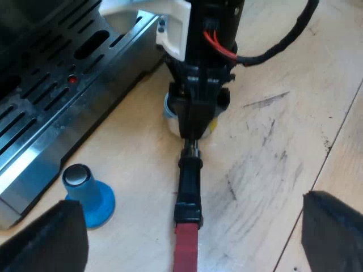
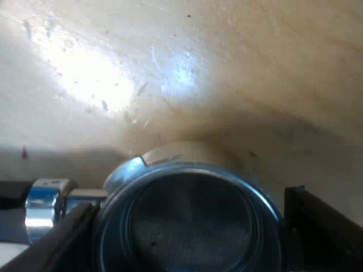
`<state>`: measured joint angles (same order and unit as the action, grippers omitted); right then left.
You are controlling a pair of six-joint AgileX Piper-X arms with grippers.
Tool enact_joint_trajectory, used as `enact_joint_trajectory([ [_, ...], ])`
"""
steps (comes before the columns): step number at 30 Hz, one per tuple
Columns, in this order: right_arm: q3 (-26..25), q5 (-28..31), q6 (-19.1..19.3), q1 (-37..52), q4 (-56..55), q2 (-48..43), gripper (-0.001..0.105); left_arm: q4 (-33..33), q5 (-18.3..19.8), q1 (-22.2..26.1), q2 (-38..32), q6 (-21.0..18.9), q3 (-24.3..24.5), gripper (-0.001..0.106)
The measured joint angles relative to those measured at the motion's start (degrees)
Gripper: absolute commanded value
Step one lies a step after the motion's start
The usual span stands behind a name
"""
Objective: Put the handle in the coffee machine
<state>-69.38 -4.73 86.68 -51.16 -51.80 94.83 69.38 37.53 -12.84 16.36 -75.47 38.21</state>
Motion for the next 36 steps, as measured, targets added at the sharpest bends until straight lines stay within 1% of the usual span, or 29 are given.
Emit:
enact_joint_trajectory([
  [2, 0.0, 0.2, -0.6, -0.1, -0.4, -0.5, 0.0, 0.0, 0.3, 0.0, 0.0, 0.0, 0.0, 0.078],
  [3, 0.0, 0.7, -1.9, -0.7, -1.9, -2.4, 0.0, 0.0, 0.6, 0.0, 0.0, 0.2, 0.0, 0.078],
  [4, 0.0, 1.6, -2.8, -1.2, -2.7, -3.3, 0.0, 0.0, 1.2, 0.0, 0.0, 0.9, 0.0, 0.078],
  [6, 0.0, 1.9, -2.9, -1.4, -3.1, -3.8, 0.0, 0.0, 1.8, 0.0, 0.0, 1.9, 0.0, 0.078],
  [10, 0.0, 3.2, -5.5, -2.5, -6.4, -6.8, 0.0, 0.0, 3.6, 0.0, 0.0, 4.0, 0.0, 0.078],
  [11, 0.0, 3.3, -5.7, -2.7, -6.7, -7.0, 0.0, 0.0, 4.7, 0.0, 0.0, 5.5, 0.0, 0.078],
  [12, 0.0, 3.7, -6.9, -2.8, -7.5, -7.4, 0.0, 0.0, 5.2, 0.0, 0.0, 5.7, 0.0, 0.078],
  [18, 0.0, 4.1, -10.8, -2.9, -10.9, -10.3, 0.0, 1.7, 5.3, 0.0, 1.3, 7.9, 0.0, 0.078],
  [22, 0.0, 4.1, -12.0, -2.9, -11.1, -12.0, 0.0, 3.7, 5.3, 0.0, 5.2, 10.1, 0.0, 0.078],
  [28, 0.0, 4.3, -14.2, -2.9, -11.2, -13.7, 0.0, 3.8, 5.3, 0.0, 11.4, 16.2, 0.0, 0.078],
  [31, 0.0, 4.3, -14.5, -2.9, -11.3, -14.0, 0.0, 3.8, 5.3, 0.0, 13.6, 18.2, 0.0, 0.078],
  [33, 0.0, 4.3, -14.6, -2.9, -11.3, -14.2, 0.0, 3.8, 4.8, 0.0, 15.6, 19.9, 0.0, 0.078],
  [34, 0.0, 4.3, -14.7, -2.9, -11.3, -14.2, 0.0, 3.8, 4.6, 0.0, 15.9, 20.0, 0.0, 0.078],
  [36, 0.0, 4.3, -14.7, -2.9, -11.3, -14.2, 0.0, 3.8, 3.5, -1.4, 18.3, 21.7, 0.0, 0.078],
])
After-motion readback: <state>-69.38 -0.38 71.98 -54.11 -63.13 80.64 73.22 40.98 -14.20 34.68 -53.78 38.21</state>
